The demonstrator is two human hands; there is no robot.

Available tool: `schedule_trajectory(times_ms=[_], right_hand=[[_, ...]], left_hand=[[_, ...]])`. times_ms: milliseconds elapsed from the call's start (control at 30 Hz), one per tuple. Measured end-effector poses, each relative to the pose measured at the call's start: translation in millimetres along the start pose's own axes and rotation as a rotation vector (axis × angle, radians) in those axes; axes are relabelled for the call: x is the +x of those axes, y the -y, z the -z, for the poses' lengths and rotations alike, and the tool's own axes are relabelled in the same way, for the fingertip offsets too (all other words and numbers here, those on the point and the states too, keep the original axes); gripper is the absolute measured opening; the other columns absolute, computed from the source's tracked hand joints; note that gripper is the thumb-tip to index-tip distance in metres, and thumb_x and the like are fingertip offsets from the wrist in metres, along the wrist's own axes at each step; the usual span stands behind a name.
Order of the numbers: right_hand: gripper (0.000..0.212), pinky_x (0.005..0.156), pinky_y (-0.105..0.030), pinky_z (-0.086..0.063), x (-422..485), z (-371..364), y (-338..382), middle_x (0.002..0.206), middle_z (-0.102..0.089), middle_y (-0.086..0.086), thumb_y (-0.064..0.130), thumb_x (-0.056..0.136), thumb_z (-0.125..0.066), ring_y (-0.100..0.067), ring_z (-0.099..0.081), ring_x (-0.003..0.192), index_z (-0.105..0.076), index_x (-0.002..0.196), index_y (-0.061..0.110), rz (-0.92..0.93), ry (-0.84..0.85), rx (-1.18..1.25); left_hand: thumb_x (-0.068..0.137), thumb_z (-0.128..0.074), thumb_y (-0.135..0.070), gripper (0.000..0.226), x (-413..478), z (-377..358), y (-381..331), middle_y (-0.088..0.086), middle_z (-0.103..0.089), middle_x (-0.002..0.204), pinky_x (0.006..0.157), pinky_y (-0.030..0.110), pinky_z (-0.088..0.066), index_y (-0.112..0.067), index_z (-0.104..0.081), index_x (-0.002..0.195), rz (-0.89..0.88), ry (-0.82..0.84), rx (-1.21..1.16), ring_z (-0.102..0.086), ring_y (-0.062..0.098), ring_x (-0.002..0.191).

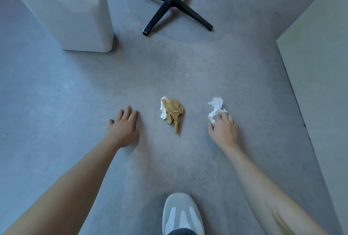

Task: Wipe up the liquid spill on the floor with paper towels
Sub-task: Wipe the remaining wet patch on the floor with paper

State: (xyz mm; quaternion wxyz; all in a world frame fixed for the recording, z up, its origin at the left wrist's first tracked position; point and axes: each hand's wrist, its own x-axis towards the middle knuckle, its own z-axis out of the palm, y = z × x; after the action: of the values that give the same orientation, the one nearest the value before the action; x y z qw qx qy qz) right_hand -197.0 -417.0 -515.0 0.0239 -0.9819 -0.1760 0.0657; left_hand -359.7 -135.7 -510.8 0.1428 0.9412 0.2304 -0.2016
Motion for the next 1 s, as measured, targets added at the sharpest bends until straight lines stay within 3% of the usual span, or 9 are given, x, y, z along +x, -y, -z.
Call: schedule_trajectory(times_ms=[67,167,300,567,733,800,867,933,1000], right_hand=[[0.039,0.095,-0.044,-0.040,3,-1,-2,0.131,-0.048,-0.022,0.024,0.082,-0.057,-0.041,-0.044,0.123,-0.058,0.117,0.006,0.006,-0.037,0.030],[0.058,0.115,-0.042,-0.014,12,-4,-7,0.159,-0.007,-0.014,0.031,0.097,-0.044,-0.031,-0.004,0.147,-0.024,0.149,0.014,0.045,0.158,0.035],[0.058,0.118,-0.040,-0.002,20,-11,-13,0.159,0.014,-0.005,0.034,0.103,-0.024,-0.023,0.012,0.147,0.002,0.152,0.017,0.093,0.317,-0.016],[0.057,0.116,-0.031,-0.009,37,-3,10,0.159,-0.006,-0.014,0.003,0.096,-0.029,-0.025,-0.007,0.147,-0.011,0.150,0.003,0.115,0.195,-0.124],[0.044,0.096,-0.035,-0.040,12,4,42,0.147,-0.039,-0.012,0.003,0.095,-0.035,-0.029,-0.045,0.128,-0.041,0.139,0.007,0.221,0.073,-0.122],[0.027,0.080,-0.037,-0.049,12,13,49,0.117,-0.064,-0.017,0.012,0.093,-0.047,-0.035,-0.062,0.101,-0.065,0.113,0.010,0.092,0.041,0.137],[0.018,0.070,-0.038,-0.056,21,24,49,0.088,-0.070,-0.019,0.013,0.090,-0.054,-0.030,-0.067,0.076,-0.069,0.082,0.009,-0.180,0.088,0.777],[0.013,0.061,-0.029,-0.058,27,38,45,0.083,-0.065,-0.018,0.001,0.090,-0.054,-0.023,-0.064,0.069,-0.063,0.082,0.006,-0.503,0.218,1.338],[0.009,0.050,-0.027,-0.057,30,42,31,0.079,-0.061,-0.018,-0.004,0.090,-0.052,-0.025,-0.062,0.066,-0.057,0.097,-0.003,-0.689,0.272,1.438]], left_hand=[[0.095,-0.042,-0.035,0.065,0,0,3,-0.001,0.000,0.161,0.108,0.048,-0.025,-0.024,-0.012,0.151,-0.012,-0.005,0.015,-0.003,0.019,0.146],[0.096,-0.041,-0.036,0.065,0,1,8,-0.002,0.000,0.161,0.108,0.049,-0.026,-0.026,-0.010,0.152,-0.028,-0.003,0.043,-0.005,0.017,0.147],[0.097,-0.040,-0.036,0.065,0,3,9,-0.003,0.003,0.161,0.108,0.048,-0.025,-0.027,-0.008,0.153,-0.034,0.017,0.053,-0.001,0.016,0.147],[0.097,-0.039,-0.036,0.065,1,0,10,-0.003,0.004,0.161,0.107,0.046,-0.027,-0.027,-0.008,0.152,-0.031,0.020,0.045,0.000,0.016,0.147],[0.097,-0.039,-0.035,0.066,1,2,12,-0.004,0.005,0.161,0.108,0.046,-0.027,-0.028,-0.006,0.153,-0.040,0.032,0.057,0.001,0.015,0.148],[0.097,-0.038,-0.035,0.066,0,2,11,-0.004,0.007,0.161,0.109,0.046,-0.025,-0.027,-0.004,0.153,-0.038,0.035,0.053,0.002,0.015,0.148],[0.098,-0.038,-0.035,0.066,-1,3,10,-0.003,0.008,0.161,0.110,0.047,-0.024,-0.027,-0.004,0.153,-0.034,0.044,0.052,0.004,0.016,0.148],[0.098,-0.038,-0.035,0.066,-1,3,10,-0.003,0.007,0.161,0.110,0.047,-0.024,-0.027,-0.004,0.153,-0.032,0.045,0.052,0.003,0.016,0.148],[0.098,-0.038,-0.035,0.065,-1,5,10,-0.003,0.006,0.161,0.110,0.048,-0.025,-0.027,-0.004,0.153,-0.038,0.047,0.059,0.002,0.016,0.148]])
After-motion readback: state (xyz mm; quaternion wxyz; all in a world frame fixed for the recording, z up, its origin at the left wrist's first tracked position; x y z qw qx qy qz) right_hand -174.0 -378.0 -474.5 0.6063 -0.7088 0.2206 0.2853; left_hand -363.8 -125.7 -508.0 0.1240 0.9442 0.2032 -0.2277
